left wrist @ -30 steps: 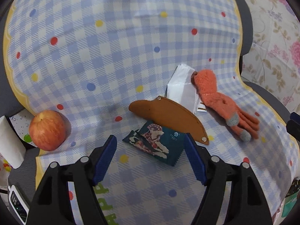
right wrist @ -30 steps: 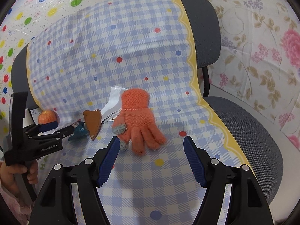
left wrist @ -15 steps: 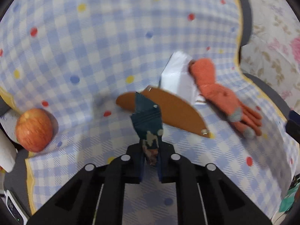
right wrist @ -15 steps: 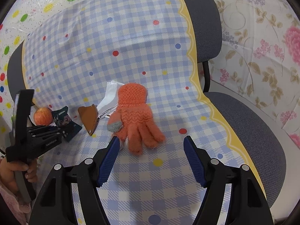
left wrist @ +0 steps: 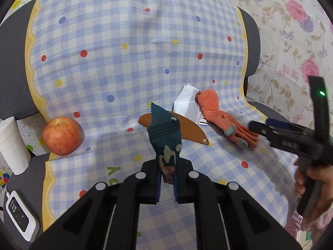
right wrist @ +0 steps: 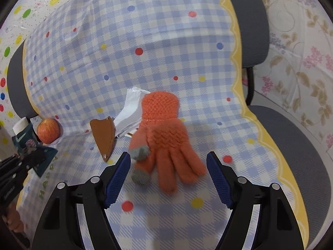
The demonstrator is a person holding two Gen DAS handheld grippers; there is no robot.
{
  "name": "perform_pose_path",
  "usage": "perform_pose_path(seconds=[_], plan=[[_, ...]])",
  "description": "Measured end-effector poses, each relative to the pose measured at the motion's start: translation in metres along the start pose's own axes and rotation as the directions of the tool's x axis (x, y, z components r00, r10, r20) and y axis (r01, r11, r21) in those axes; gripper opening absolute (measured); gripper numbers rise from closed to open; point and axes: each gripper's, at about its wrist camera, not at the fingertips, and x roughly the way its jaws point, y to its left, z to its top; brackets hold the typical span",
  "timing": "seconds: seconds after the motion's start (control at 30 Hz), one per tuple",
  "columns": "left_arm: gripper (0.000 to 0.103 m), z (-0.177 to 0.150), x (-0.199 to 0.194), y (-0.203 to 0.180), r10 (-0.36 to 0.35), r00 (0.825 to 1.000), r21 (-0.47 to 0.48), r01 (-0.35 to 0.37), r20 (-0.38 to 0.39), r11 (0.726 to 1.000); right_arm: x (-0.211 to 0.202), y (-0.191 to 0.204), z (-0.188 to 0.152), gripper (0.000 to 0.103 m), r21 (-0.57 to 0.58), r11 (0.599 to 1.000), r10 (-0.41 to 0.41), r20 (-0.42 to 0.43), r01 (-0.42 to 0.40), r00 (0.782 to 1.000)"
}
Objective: Collect trash
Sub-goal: 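Grasp the orange knitted glove with the right gripper while the left holds the packet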
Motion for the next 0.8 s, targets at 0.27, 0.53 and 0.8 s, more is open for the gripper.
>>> perform_pose_path(seconds=[0.27,0.53,0.8], plan=[[0.007,-0.001,0.003,0.008,0.005,1.000,-0.021,-0.004,0.012,1.000,0.045,0.009,0.025,0.073,0.000,1.000,-0.022,-0.045,0.022,0.999],[0.007,-0.003,0.004,0.012,-0.044,0.999,-0.058,0.044,0.004,0.997,0.078,0.004,0.029,0.040,0.019,1.000,-0.015,-0.170,0.018,0.985],[0.007,-0.010,-0.030,0.009,-0.094,0.995,-0.065,0.096,0.042,0.993,-0.016,0.011,0.007,0.010,-0.022,0.999,0.050,-0.021,-0.050,0.999]])
